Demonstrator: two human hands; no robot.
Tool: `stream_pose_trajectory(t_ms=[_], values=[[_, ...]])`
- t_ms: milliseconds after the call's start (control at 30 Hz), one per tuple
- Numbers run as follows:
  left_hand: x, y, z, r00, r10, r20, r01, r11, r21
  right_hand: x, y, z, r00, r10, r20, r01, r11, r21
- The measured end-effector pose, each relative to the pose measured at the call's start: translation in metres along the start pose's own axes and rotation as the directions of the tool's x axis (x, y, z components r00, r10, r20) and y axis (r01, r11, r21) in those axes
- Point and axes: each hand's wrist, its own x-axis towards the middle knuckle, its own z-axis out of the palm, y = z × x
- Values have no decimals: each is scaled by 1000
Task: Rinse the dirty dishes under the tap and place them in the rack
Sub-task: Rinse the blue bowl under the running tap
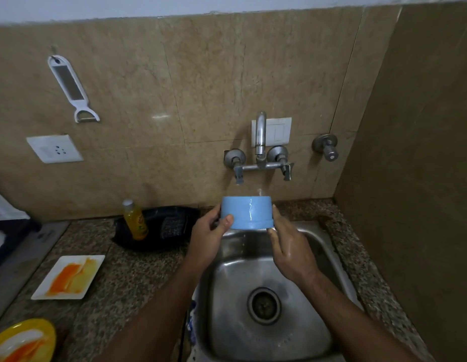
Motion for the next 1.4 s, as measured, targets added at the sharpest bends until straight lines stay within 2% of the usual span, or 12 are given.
stream_pose_trajectory(t_ms=[67, 167, 300, 433, 533, 733, 967, 1167, 1400], values=[[-3, -9, 2, 998, -57, -5, 57, 998, 36, -7, 5, 4, 995, 29, 95, -27, 999, -23], [-5, -14, 5, 996, -86, -10, 86, 996, 16, -7, 6, 3, 991, 40, 125, -39, 999, -6], [-6, -14, 7, 995, -98, 5, 98, 995, -16, -9, 11, 4, 992, 60, 113, -55, 997, -45], [-9, -15, 9, 996, -86, 14, 86, 996, -7, -11, 7, 5, 991, 94, 100, -96, 995, 11], [-12, -17, 10, 997, -73, -12, 72, 997, -11, -10, 3, 7, 994, 87, 58, -88, 996, 8], [-17, -14, 12, 998, -40, -49, 40, 999, 0, -7, 1, 8, 991, 113, 68, -114, 993, 16], [-17, -12, 14, 991, -116, -70, 114, 993, -27, 2, -12, 1, 987, 151, 52, -152, 988, 13], [-17, -9, 17, 988, -108, -113, 109, 994, 5, 1, -15, 0, 978, 202, 58, -206, 975, 82], [-20, -5, 20, 987, -17, -157, 24, 999, 45, 0, -22, -2, 971, 237, 19, -236, 952, 193]])
